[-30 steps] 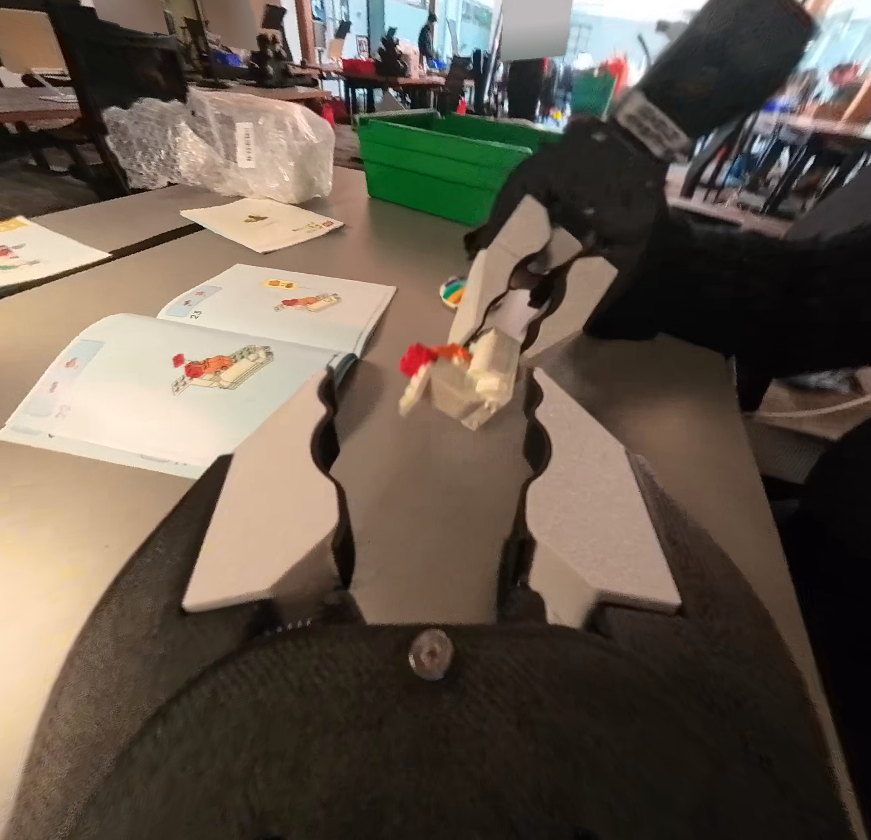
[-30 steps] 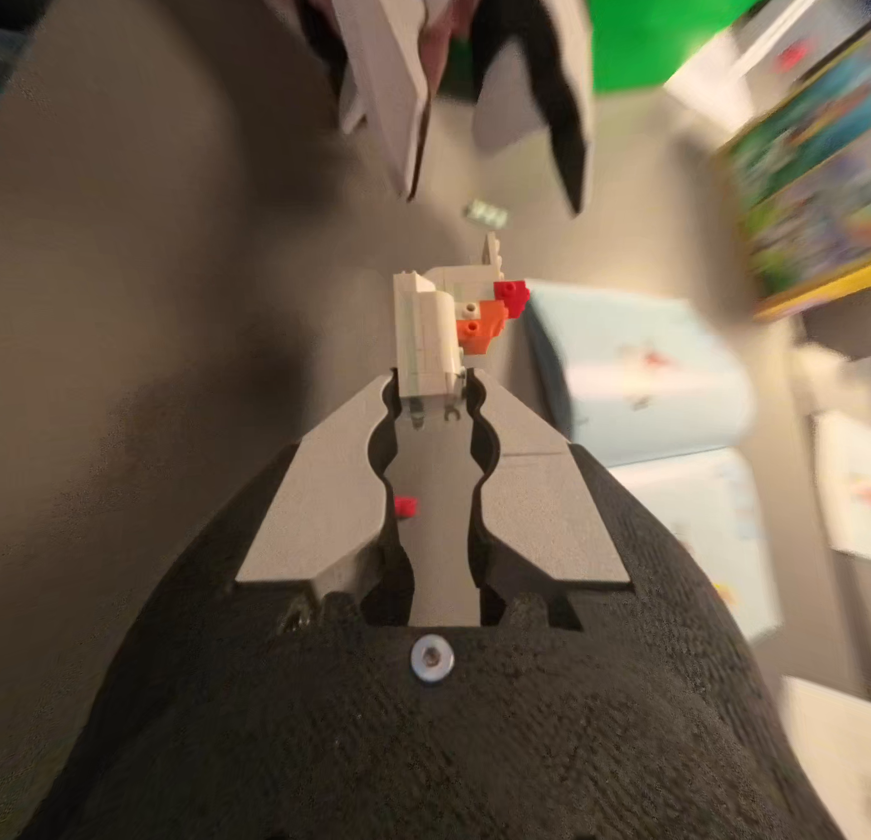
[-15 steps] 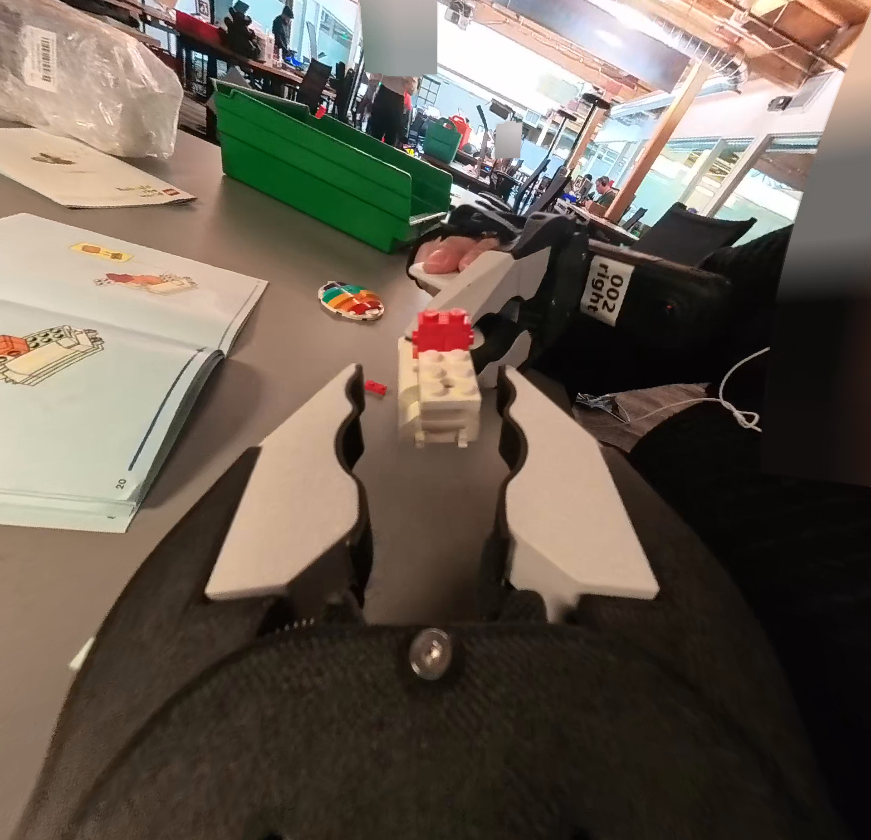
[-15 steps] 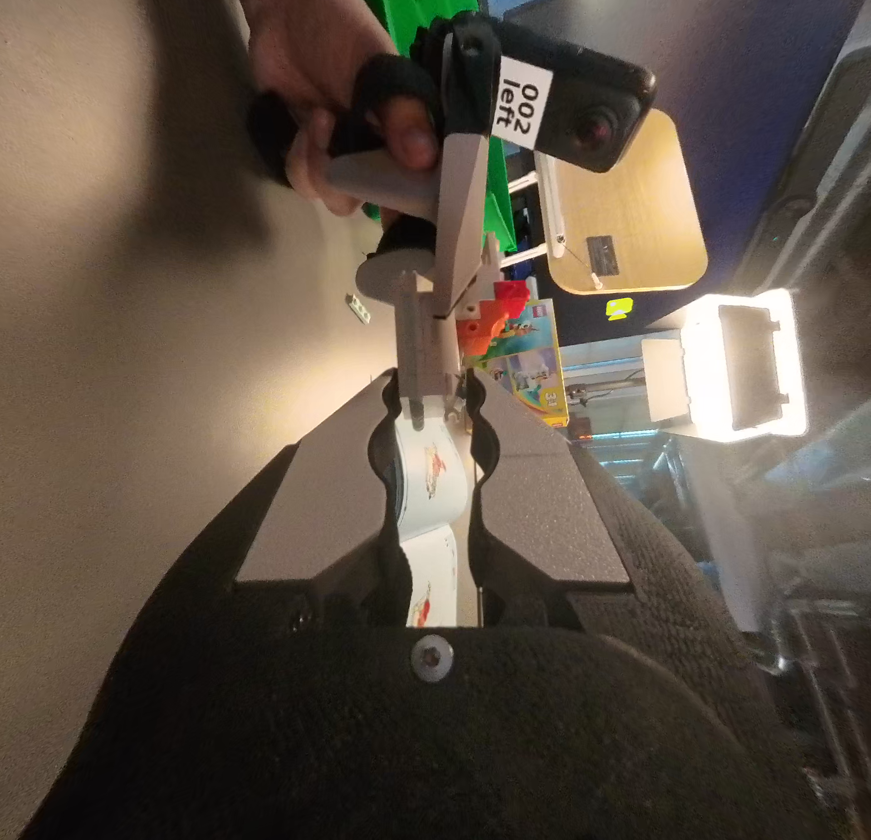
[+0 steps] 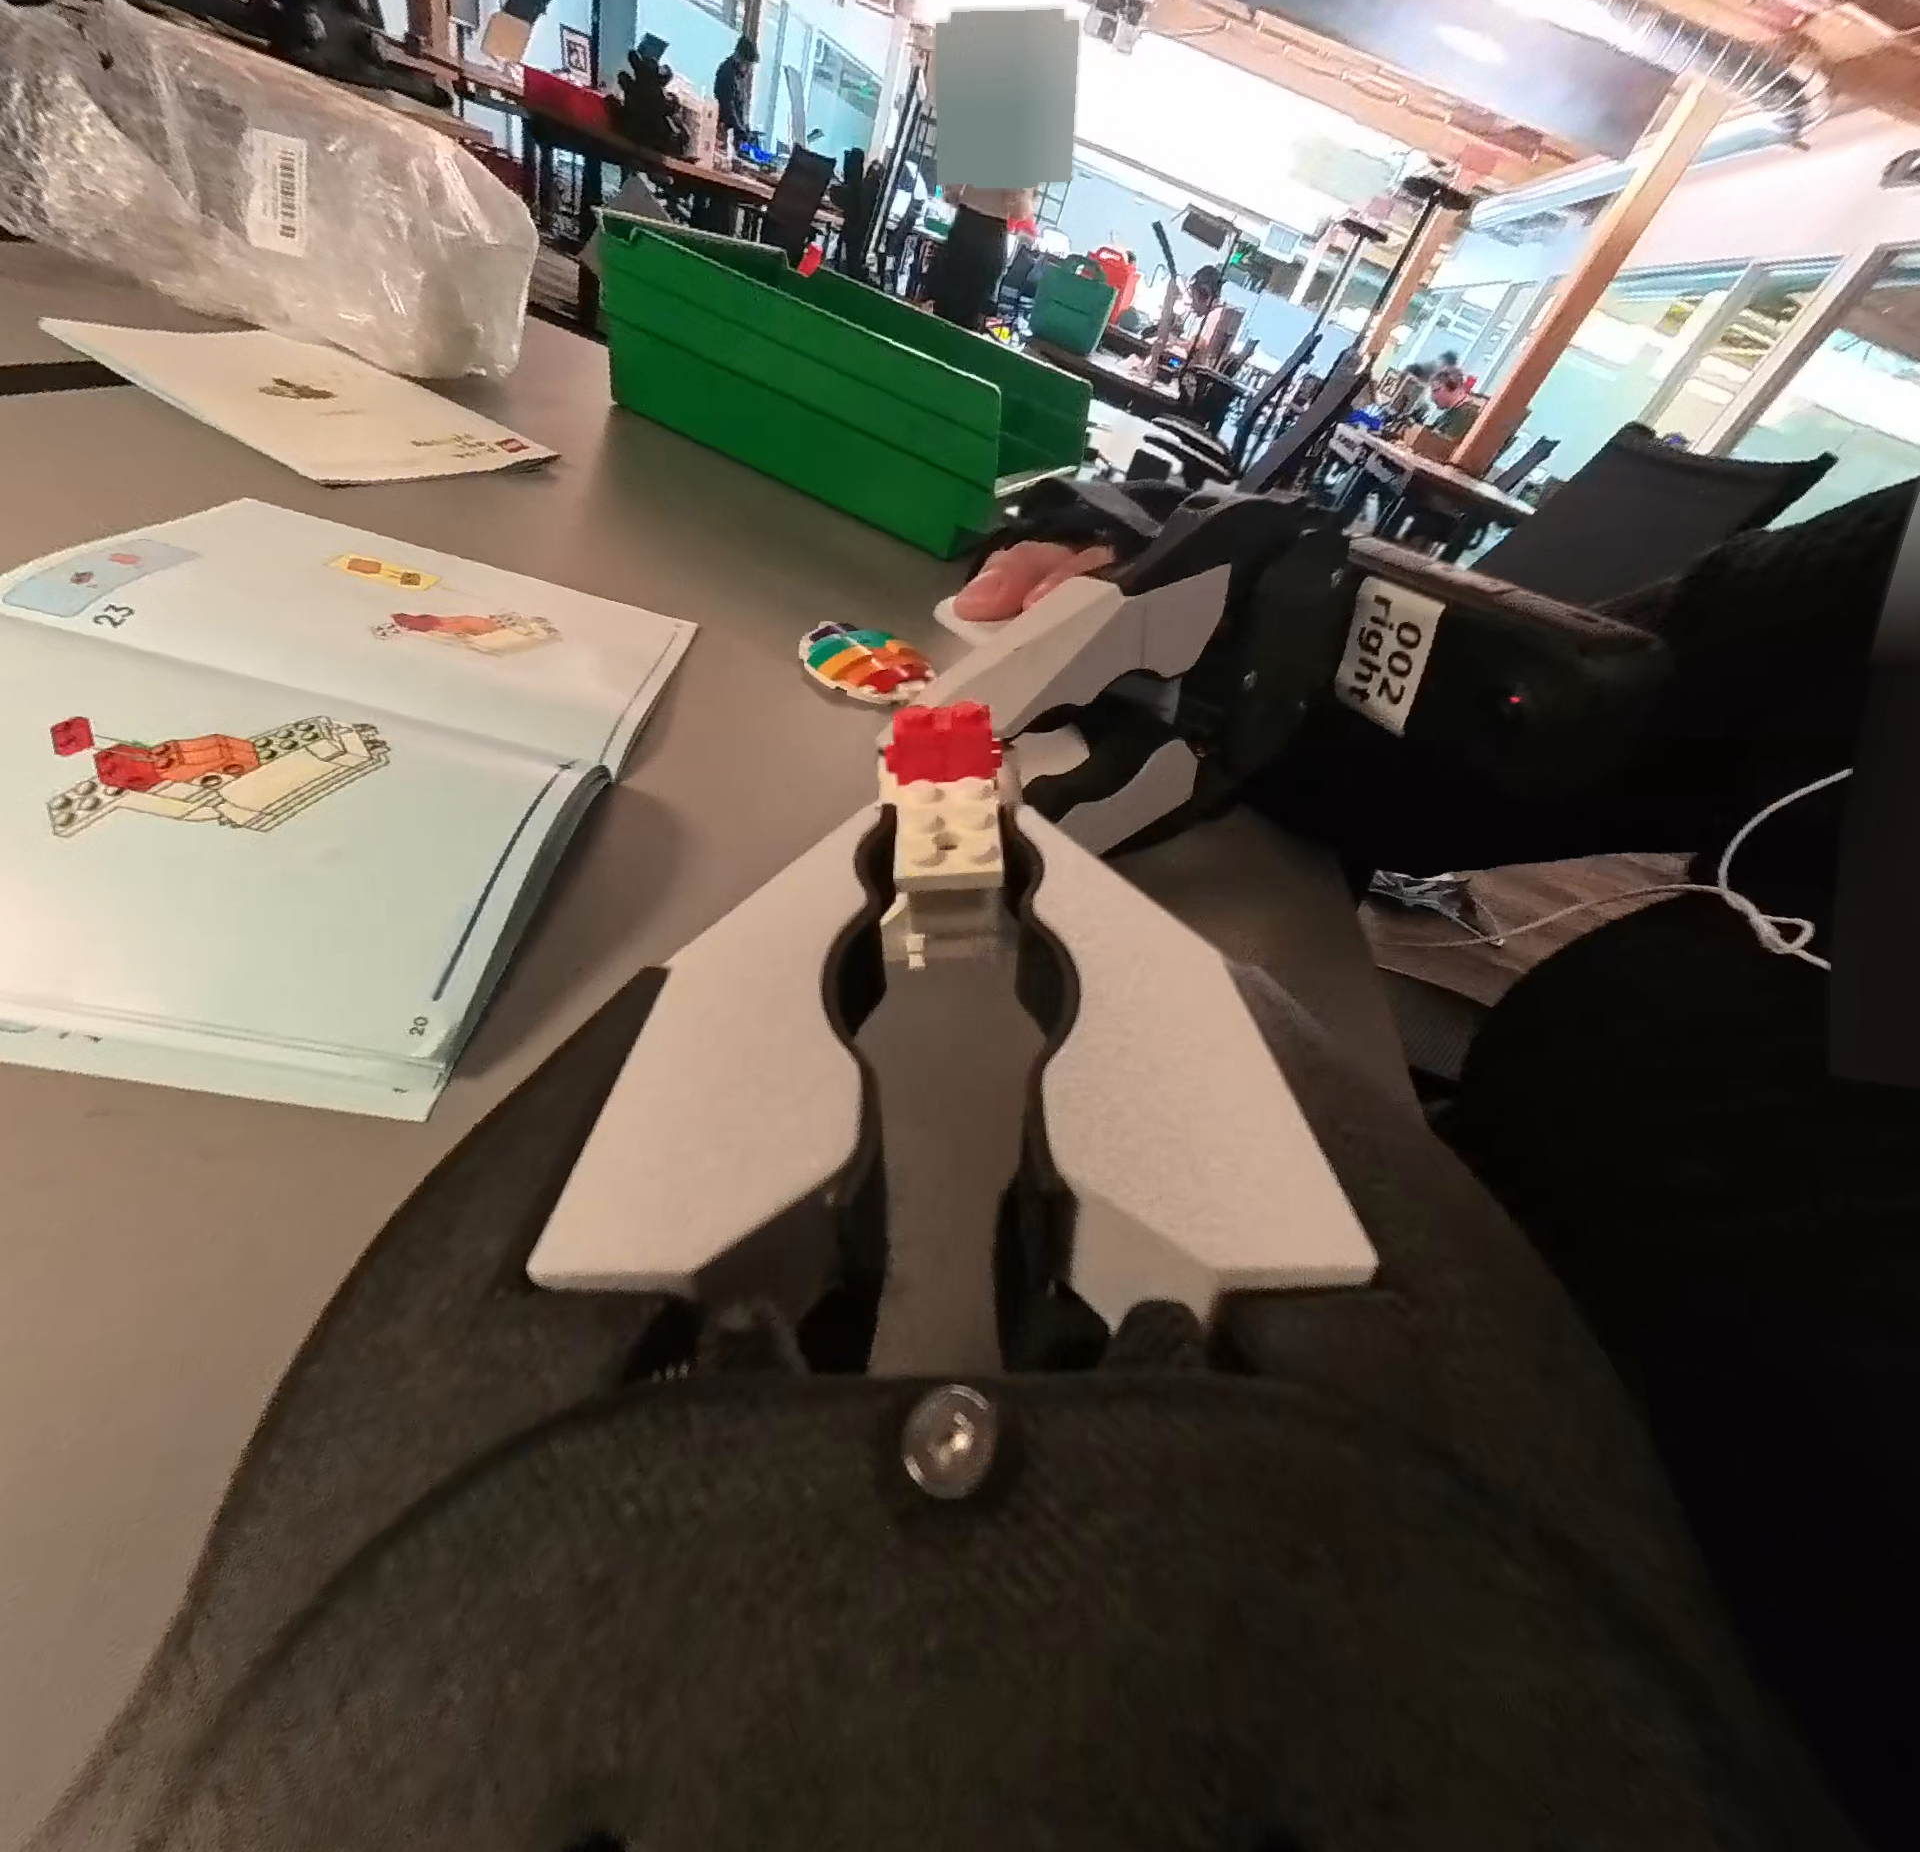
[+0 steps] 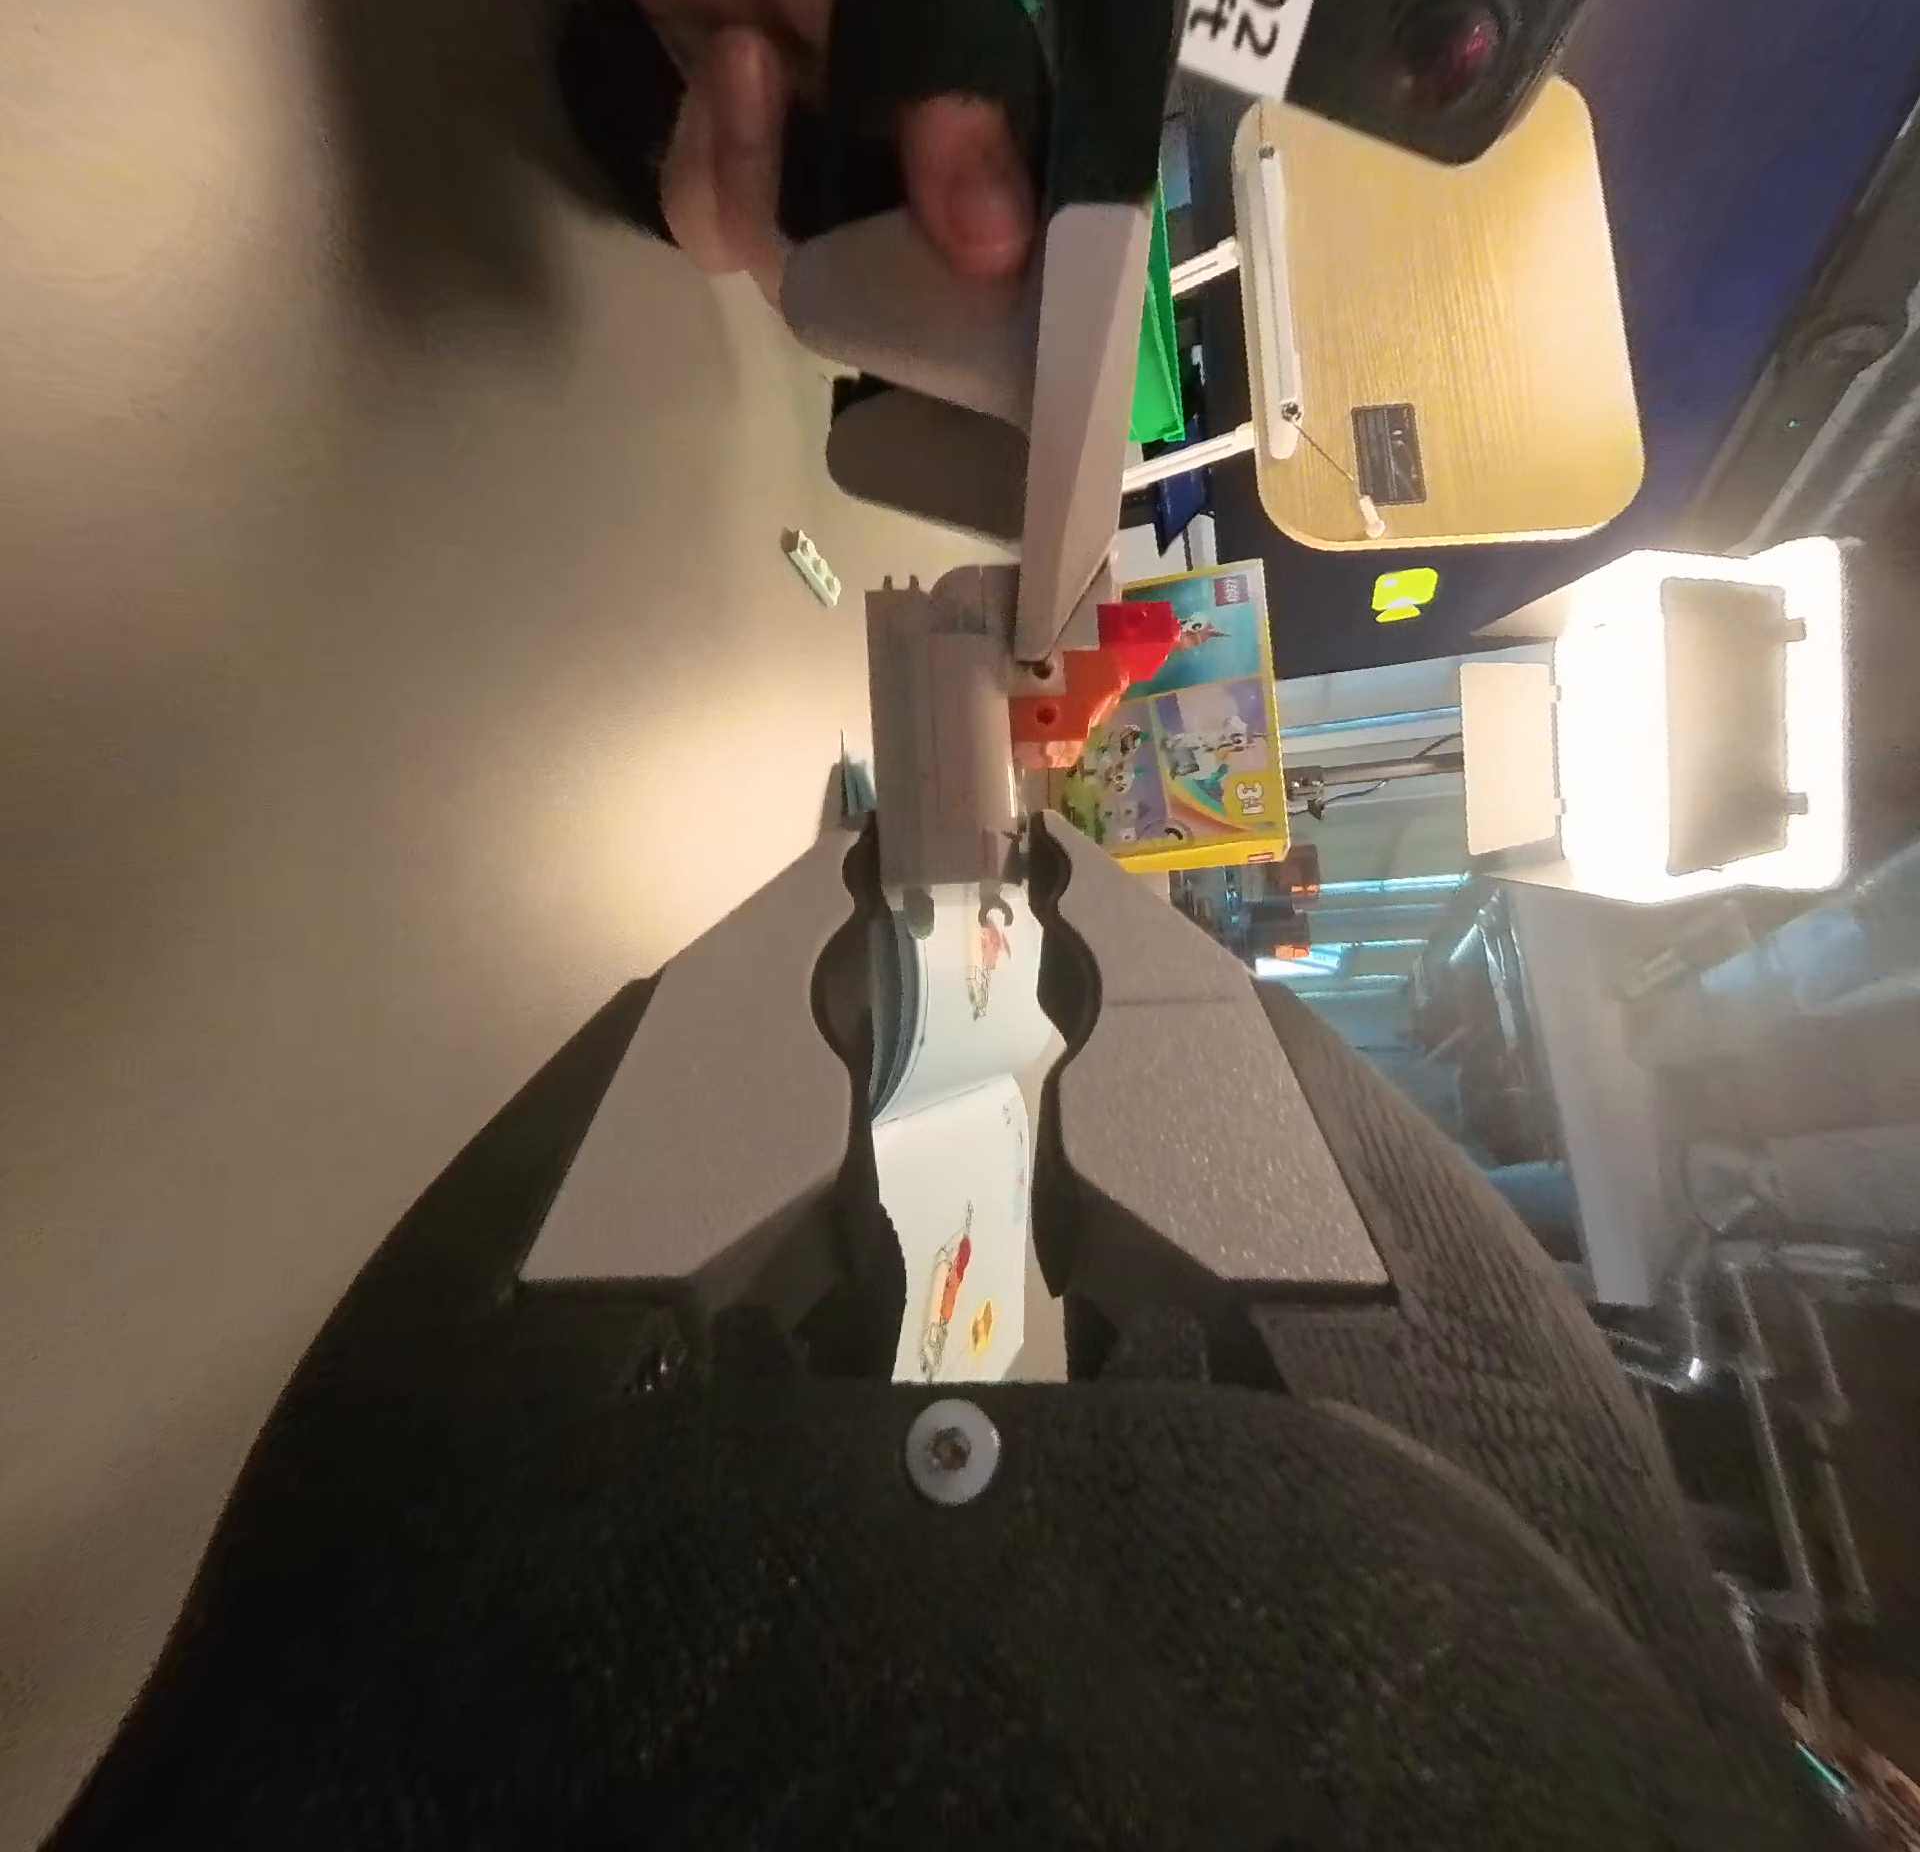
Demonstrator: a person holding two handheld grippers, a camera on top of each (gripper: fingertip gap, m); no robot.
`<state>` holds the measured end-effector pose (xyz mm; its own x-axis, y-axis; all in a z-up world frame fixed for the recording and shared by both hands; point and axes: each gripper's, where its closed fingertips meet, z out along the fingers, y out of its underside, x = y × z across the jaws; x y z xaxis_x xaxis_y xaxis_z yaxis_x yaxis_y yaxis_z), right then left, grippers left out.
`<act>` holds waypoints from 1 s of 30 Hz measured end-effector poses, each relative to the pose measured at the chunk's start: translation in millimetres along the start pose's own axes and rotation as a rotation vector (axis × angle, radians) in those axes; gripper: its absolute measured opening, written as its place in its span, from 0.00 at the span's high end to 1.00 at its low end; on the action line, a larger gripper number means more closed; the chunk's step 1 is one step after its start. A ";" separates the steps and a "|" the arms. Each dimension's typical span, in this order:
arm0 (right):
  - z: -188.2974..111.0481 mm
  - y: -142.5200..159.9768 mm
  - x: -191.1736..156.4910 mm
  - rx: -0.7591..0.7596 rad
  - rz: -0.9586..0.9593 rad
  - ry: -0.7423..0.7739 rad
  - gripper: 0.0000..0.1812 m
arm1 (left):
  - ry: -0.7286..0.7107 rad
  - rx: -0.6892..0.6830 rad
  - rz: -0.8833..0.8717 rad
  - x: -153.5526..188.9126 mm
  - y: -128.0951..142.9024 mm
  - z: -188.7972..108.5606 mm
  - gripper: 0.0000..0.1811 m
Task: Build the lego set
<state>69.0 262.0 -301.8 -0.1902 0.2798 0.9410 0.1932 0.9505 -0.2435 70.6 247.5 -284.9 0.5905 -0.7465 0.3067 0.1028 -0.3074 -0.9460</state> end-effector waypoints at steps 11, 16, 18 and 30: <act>8.3 11.8 5.2 -0.170 -0.093 0.079 0.83 | -0.112 0.001 0.059 -11.2 -1.4 -1.7 0.90; 16.1 6.0 -2.4 -0.234 -0.118 0.064 0.80 | -0.158 -0.005 0.060 -17.4 -0.7 -3.0 0.90; 19.0 10.0 -0.8 -0.280 -0.122 0.072 0.80 | -0.153 -0.001 0.062 -16.2 -1.2 -3.0 0.90; 15.9 12.7 7.4 -0.190 0.070 0.087 0.86 | -0.054 0.036 0.146 8.3 -6.9 1.7 0.76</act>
<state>54.7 278.3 -301.7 -0.0881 0.3233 0.9422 0.3822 0.8844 -0.2678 76.2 244.5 -276.0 0.6430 -0.7490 0.1600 0.0401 -0.1757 -0.9836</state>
